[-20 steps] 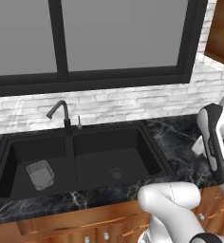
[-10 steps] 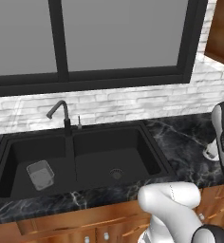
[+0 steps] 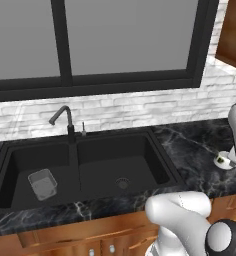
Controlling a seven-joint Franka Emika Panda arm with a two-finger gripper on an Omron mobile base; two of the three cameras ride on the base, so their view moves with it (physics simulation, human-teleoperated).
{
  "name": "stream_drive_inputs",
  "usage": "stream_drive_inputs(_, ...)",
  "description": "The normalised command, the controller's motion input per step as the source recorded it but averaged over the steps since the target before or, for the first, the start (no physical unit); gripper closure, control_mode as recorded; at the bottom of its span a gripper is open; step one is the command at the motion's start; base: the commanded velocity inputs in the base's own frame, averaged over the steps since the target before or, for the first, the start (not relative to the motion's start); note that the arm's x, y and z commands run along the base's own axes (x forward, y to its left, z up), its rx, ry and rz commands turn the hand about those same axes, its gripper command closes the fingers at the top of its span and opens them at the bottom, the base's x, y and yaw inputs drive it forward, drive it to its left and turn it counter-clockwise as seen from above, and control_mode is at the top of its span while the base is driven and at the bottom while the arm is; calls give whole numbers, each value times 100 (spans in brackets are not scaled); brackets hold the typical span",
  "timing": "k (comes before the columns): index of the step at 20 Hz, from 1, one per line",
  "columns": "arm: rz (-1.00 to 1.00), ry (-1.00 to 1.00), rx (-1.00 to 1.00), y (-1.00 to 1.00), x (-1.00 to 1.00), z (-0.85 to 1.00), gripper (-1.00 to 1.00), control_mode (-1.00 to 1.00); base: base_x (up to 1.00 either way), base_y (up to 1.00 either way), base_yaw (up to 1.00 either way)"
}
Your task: Place the tupperware in the left basin and the mug in the right basin of the sink.
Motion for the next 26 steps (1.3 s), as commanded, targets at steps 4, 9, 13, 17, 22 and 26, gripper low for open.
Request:
stream_drive_inputs(4, 1, 4, 2, -22, -3, 0, -100, -100, 0, 0, 0)
stream_drive_inputs(9, 1, 0, 1, -21, -2, 0, -100, -100, 0, 0, 0)
stream_drive_inputs(13, 2, 0, 0, -29, 0, 0, -100, -100, 0, 0, 0)
stream_drive_inputs(17, 3, -4, 0, -31, -3, 0, -100, -100, 0, 0, 0)
stream_drive_inputs(22, 1, -3, 0, -26, -1, -4, -100, -100, 0, 0, 0)
stream_drive_inputs(26, 2, -1, 0, -20, 0, -11, -100, -100, 0, 0, 0)
